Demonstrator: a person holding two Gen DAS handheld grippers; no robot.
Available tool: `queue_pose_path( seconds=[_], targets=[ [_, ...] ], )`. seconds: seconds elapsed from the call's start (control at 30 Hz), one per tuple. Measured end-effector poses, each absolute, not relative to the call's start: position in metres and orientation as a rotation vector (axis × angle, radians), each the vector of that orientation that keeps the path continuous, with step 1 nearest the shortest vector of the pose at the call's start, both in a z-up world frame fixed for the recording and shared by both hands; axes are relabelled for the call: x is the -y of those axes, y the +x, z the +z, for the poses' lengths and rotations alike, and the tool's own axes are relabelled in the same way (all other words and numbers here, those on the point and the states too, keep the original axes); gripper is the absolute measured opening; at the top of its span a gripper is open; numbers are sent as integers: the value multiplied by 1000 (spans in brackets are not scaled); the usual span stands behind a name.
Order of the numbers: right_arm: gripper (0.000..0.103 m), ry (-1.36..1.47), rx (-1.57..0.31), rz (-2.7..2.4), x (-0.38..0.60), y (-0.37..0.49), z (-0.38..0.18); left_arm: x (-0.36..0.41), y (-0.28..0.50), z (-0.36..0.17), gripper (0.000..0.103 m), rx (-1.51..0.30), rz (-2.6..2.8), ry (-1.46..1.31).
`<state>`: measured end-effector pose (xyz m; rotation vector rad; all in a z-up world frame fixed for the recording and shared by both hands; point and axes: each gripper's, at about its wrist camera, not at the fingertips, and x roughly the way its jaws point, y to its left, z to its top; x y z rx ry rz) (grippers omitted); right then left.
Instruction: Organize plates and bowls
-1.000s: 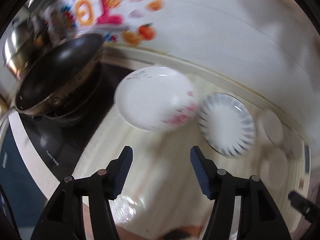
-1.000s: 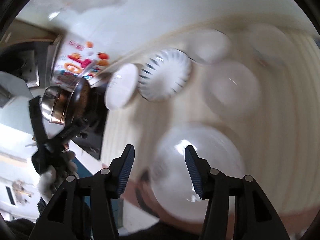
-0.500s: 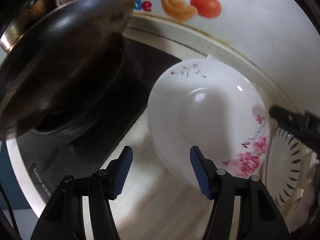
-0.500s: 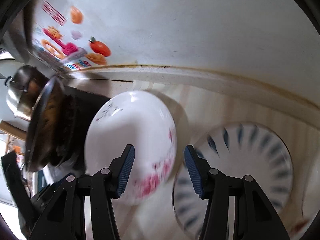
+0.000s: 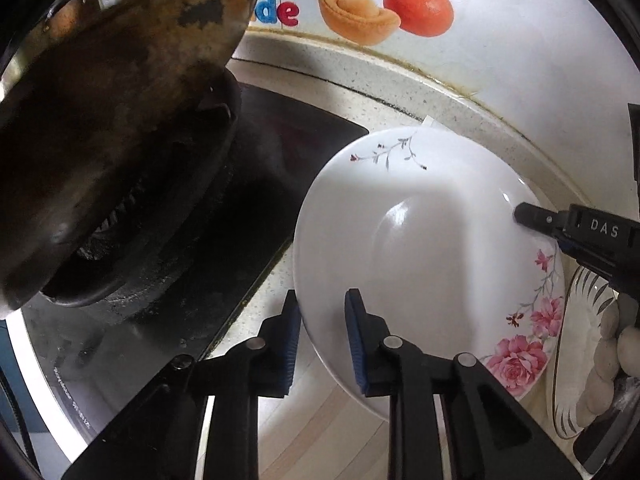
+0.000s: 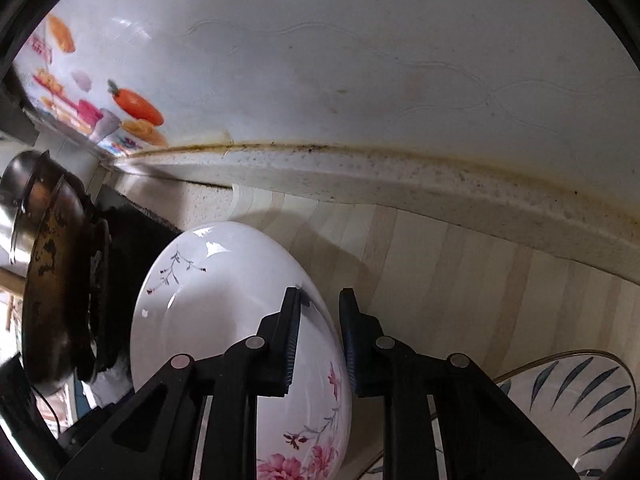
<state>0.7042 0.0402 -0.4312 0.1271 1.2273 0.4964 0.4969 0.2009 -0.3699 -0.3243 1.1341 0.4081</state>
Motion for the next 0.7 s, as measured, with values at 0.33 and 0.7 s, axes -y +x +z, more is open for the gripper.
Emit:
queue_pose_path(
  seconds=[0.33, 0.7],
  targets=[
    [15, 124, -1212, 519, -13, 664, -405, -187, 479, -344, 20, -1110, 357, -343],
    [15, 203, -1151, 517, 69, 574, -343, -133, 430, -290, 20, -1082, 221, -336]
  ],
)
